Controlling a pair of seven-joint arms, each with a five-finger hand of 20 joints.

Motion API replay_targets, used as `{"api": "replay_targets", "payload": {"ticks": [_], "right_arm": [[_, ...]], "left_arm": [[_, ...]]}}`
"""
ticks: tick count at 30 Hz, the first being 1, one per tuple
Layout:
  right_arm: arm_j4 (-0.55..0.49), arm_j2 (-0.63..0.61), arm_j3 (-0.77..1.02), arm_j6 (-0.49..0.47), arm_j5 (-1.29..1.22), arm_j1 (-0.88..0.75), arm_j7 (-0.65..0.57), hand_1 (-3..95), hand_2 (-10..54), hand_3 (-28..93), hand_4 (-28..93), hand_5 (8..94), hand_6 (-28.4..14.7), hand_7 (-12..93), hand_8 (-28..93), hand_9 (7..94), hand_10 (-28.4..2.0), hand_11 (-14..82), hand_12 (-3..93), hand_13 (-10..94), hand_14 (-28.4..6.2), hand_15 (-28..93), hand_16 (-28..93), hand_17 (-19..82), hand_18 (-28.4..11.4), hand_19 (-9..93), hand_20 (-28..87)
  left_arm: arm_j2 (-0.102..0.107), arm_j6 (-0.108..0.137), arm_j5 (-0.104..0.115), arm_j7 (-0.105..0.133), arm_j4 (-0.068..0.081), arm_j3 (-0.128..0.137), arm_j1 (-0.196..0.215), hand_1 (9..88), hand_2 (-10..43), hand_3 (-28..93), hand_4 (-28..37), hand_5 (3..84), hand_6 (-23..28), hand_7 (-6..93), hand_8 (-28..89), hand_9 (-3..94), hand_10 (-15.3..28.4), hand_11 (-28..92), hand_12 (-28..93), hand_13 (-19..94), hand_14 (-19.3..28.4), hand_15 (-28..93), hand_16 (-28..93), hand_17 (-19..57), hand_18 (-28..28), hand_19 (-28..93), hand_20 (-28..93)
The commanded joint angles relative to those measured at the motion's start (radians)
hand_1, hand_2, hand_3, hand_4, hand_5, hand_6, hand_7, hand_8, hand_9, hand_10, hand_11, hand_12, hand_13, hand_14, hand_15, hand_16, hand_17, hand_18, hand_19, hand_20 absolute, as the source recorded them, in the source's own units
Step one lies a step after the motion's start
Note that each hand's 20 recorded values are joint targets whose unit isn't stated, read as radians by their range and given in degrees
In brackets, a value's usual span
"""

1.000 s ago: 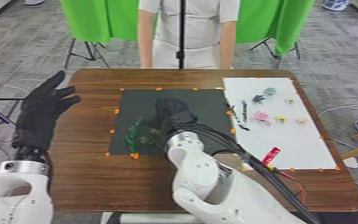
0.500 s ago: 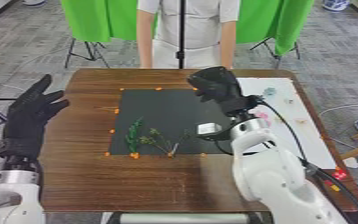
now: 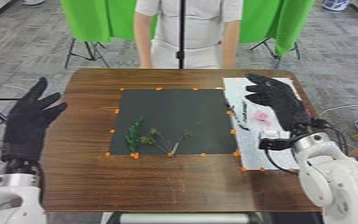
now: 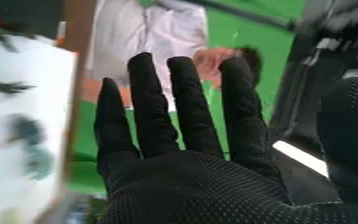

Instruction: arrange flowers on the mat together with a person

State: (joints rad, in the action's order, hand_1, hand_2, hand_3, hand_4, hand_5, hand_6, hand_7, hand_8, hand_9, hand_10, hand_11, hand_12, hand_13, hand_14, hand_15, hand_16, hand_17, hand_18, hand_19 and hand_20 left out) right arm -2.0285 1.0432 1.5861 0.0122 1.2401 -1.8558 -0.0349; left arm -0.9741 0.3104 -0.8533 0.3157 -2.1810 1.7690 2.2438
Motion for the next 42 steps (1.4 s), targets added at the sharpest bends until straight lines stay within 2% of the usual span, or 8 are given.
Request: {"api": "replay_targets", "payload": {"ticks": [1,6,9,18,26,32,36,42], "right_arm": [[0.012,0.103,0.027,-0.011,-0.399,-0.104,-0.016,13.8,8.9,78,-28,42.6,2.1,15,-12,43.4,-16.2,12.2,14.3,30,-19.4,36,12,3,-20.9,41,18],[0.013,0.130,0.036,-0.020,-0.403,-0.123,-0.010,13.4,9.0,78,-28,42.0,2.3,15,-12,43.1,-16.2,12.5,14.5,29,-19.5,37,13,2,-20.9,41,19],[0.009,0.156,0.052,-0.020,-0.375,-0.126,0.004,13.4,9.0,78,-28,41.8,2.5,16,-12,43.0,-16.1,12.5,14.5,29,-19.5,37,13,2,-20.9,41,19],[-0.017,0.150,0.038,0.052,-0.373,-0.104,-0.011,13.0,8.7,79,-28,41.5,2.8,16,-13,43.1,-16.1,12.8,14.5,29,-19.5,37,13,2,-21.0,40,19],[-0.013,0.106,-0.059,0.170,-0.386,-0.019,-0.020,13.1,8.4,79,-28,41.5,2.8,16,-13,43.4,-16.2,13.0,14.5,30,-19.5,38,13,2,-21.0,41,19],[-0.015,0.103,-0.042,0.155,-0.390,-0.031,-0.025,13.3,8.3,79,-28,41.5,2.8,16,-13,43.8,-16.2,13.1,14.5,30,-19.6,38,13,2,-21.0,41,20],[-0.015,0.104,-0.032,0.150,-0.390,-0.036,-0.021,13.4,8.2,79,-28,41.5,2.8,16,-13,43.9,-16.2,13.2,14.5,31,-19.6,39,13,2,-21.0,41,20],[-0.015,0.087,-0.051,0.172,-0.384,-0.012,-0.027,13.5,7.9,80,-28,41.5,2.8,16,-13,43.9,-16.2,13.3,14.5,31,-19.6,39,13,2,-20.9,41,20]], "left_arm": [[-0.032,0.012,0.008,0.011,0.010,-0.023,0.033,16.7,6.0,77,-28.3,32.7,2.3,6.0,-8,33.4,15.8,19,10,24,23.9,47,-7,-8.5,21.6,42,14],[-0.008,0.023,0.018,0.022,0.011,-0.030,0.037,16.8,5.8,77,-28.3,32.7,2.2,6.1,-8,33.6,15.8,19,10,24,24.3,48,-7,-8.4,21.7,43,15],[0.008,0.039,0.031,0.044,0.007,-0.034,0.043,16.9,5.8,77,-28.3,32.4,2.2,6.2,-8,33.3,15.9,19,10,24,24.3,48,-7,-8.2,21.6,43,15],[0.001,0.037,0.022,0.030,-0.002,-0.020,0.056,17.1,5.4,77,-28.3,31.7,2.2,6.4,-8,33.0,15.9,19,10,23,23.9,48,-7,-7.7,22.0,45,17],[0.015,0.045,0.033,0.026,-0.002,-0.023,0.057,17.7,5.4,77,-28.3,31.5,2.5,6.5,-8,33.0,16.1,20,10,24,23.8,48,-7,-7.6,22.2,46,17],[0.018,0.038,0.032,0.020,0.003,-0.033,0.041,18.1,5.5,77,-28.3,31.6,3.0,7.2,-8,33.4,16.8,21,10,24,24.4,50,-7,-7.1,22.0,48,18],[0.035,0.052,0.045,0.037,0.004,-0.047,0.036,18.3,5.5,77,-28.3,31.7,3.1,7.2,-8,33.5,16.9,21,10,24,24.7,50,-8,-7.1,22.0,48,18],[0.038,0.048,0.041,0.026,0.007,-0.046,0.024,18.4,5.5,77,-28.3,31.7,3.2,7.2,-8,33.5,16.9,21,10,24,24.8,51,-8,-7.1,22.0,48,19]]}}
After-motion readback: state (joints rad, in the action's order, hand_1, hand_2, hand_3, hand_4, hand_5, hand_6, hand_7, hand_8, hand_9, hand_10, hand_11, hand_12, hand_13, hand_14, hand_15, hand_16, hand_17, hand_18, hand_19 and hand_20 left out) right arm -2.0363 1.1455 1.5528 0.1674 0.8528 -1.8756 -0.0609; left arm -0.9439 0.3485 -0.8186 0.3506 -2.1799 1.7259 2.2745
